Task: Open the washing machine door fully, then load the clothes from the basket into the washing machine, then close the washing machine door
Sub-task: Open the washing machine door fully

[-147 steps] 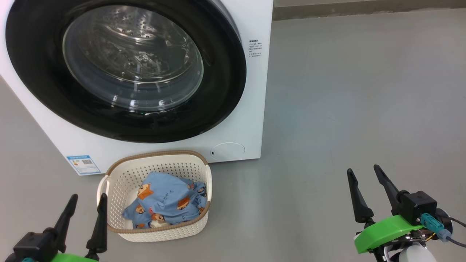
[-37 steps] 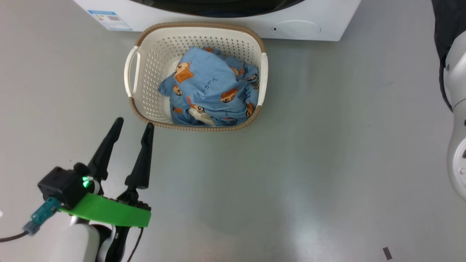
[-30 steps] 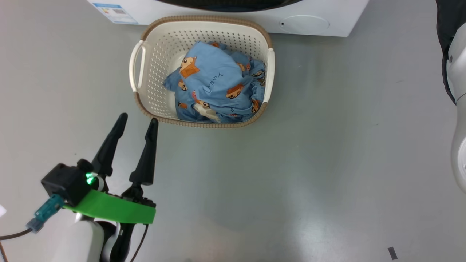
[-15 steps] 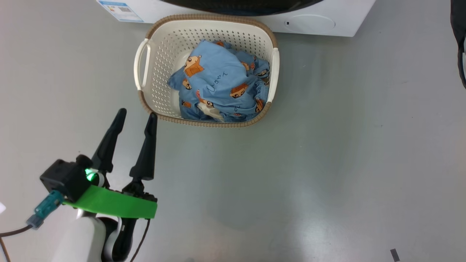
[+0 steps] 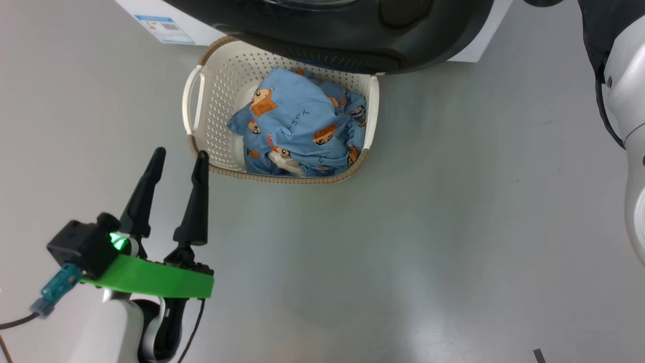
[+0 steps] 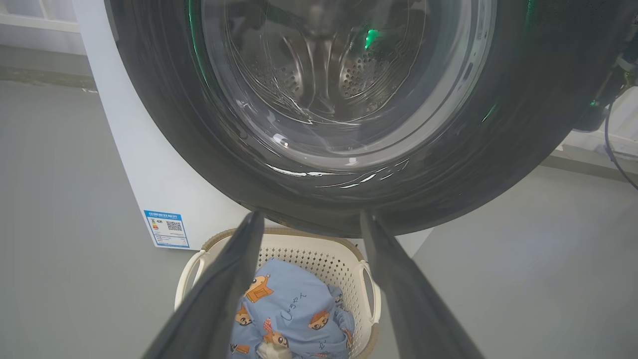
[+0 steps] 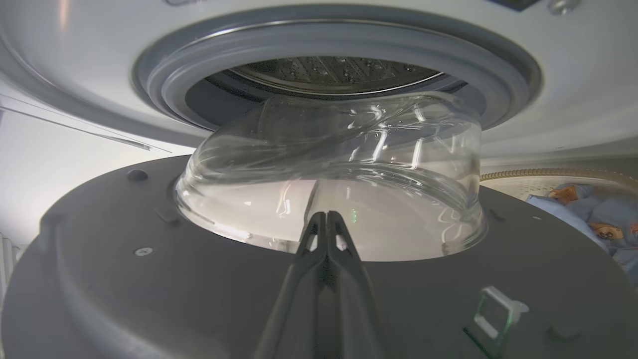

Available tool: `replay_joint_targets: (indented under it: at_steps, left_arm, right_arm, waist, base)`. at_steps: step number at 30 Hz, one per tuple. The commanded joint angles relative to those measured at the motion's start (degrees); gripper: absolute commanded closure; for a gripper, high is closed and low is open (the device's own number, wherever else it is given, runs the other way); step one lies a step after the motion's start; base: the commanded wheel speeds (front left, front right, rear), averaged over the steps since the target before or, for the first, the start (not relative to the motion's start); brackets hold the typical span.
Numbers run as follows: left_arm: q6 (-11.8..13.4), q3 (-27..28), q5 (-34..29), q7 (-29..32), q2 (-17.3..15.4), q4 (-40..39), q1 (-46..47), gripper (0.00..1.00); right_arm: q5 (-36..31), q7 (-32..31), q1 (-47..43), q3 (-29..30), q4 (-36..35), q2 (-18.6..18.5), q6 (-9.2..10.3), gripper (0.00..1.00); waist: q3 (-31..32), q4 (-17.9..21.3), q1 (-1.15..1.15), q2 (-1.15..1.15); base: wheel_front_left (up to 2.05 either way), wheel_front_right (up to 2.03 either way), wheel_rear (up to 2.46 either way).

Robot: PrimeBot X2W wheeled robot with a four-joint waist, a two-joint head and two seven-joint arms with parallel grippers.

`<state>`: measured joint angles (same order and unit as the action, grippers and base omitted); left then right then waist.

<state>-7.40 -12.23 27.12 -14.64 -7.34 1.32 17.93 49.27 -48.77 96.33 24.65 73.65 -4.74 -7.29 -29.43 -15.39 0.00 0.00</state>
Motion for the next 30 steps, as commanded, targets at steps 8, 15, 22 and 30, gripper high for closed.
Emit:
replay_joint_targets:
  at_steps: [8, 15, 22, 30]
  left_arm:
    - [-0.1, 2.2, -0.5, -0.4, -2.1, -1.8, -0.5, 0.0]
    - [-0.1, 2.2, -0.8, -0.4, -2.1, -1.9, -1.1, 0.0]
    - [-0.1, 2.2, -1.1, -0.4, -2.1, -2.0, -1.6, 0.0]
    - [-0.1, 2.1, -1.6, -0.4, -1.5, -2.1, -2.2, 0.0]
  right_arm:
    - [4.1, -5.9, -1.5, -3.7, -0.7, 1.9, -0.2, 1.0]
    - [7.7, -10.6, -4.4, -7.5, -0.9, 1.9, -0.2, 1.0]
    - [14.7, -16.3, -8.7, -13.4, -4.2, 1.9, -0.2, 1.0]
    - [28.3, -20.9, -17.6, -24.7, -12.1, 1.9, -0.2, 1.0]
  waist:
    - [2.0, 1.0, 0.0, 0.0]
    - [3.5, 1.0, 0.0, 0.0]
    - [4.7, 1.0, 0.0, 0.0]
    - [6.6, 0.8, 0.0, 0.0]
  base:
    - [0.0, 0.0, 0.0]
    - [0.0, 0.0, 0.0]
    - [0.0, 0.0, 0.0]
    - [0.0, 0.0, 0.0]
